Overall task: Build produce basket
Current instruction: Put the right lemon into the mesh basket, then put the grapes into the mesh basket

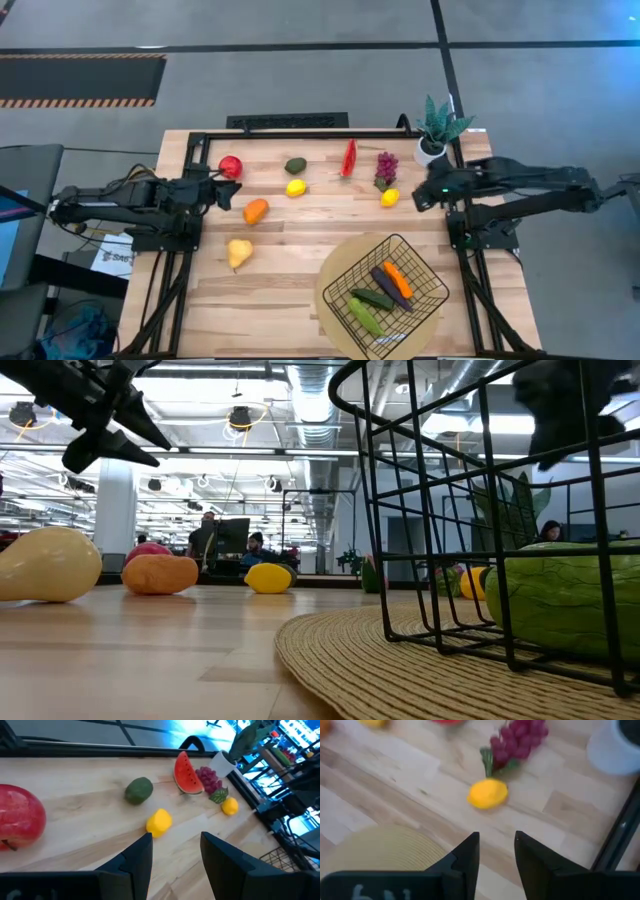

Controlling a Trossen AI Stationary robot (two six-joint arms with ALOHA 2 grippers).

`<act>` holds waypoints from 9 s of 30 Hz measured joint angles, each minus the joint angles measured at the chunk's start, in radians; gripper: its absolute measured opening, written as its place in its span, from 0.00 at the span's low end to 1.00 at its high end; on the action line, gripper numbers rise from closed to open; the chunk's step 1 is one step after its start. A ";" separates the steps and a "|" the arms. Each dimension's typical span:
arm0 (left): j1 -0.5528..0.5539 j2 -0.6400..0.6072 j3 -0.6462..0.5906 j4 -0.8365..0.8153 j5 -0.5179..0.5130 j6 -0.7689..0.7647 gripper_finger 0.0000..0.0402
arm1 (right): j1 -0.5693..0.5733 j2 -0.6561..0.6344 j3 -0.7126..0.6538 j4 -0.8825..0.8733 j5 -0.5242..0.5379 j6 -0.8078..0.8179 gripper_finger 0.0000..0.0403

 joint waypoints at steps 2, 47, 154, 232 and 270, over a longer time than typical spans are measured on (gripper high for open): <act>0.000 0.000 0.000 0.013 0.009 0.009 0.37 | -0.041 0.048 -0.007 0.042 -0.048 -0.034 0.40; 0.000 0.000 0.001 0.052 0.058 0.134 0.37 | -0.217 0.553 -0.010 0.308 -0.146 0.273 0.58; 0.000 0.000 0.002 -0.001 0.087 0.192 0.37 | -0.299 0.689 0.062 0.247 -0.098 0.214 0.00; 0.000 0.001 0.001 -0.026 0.110 0.202 0.37 | 0.590 1.070 0.794 -0.105 -0.220 0.573 0.00; 0.000 0.001 0.001 -0.042 0.111 0.192 0.37 | 0.570 1.132 0.798 -0.124 -0.291 0.484 0.21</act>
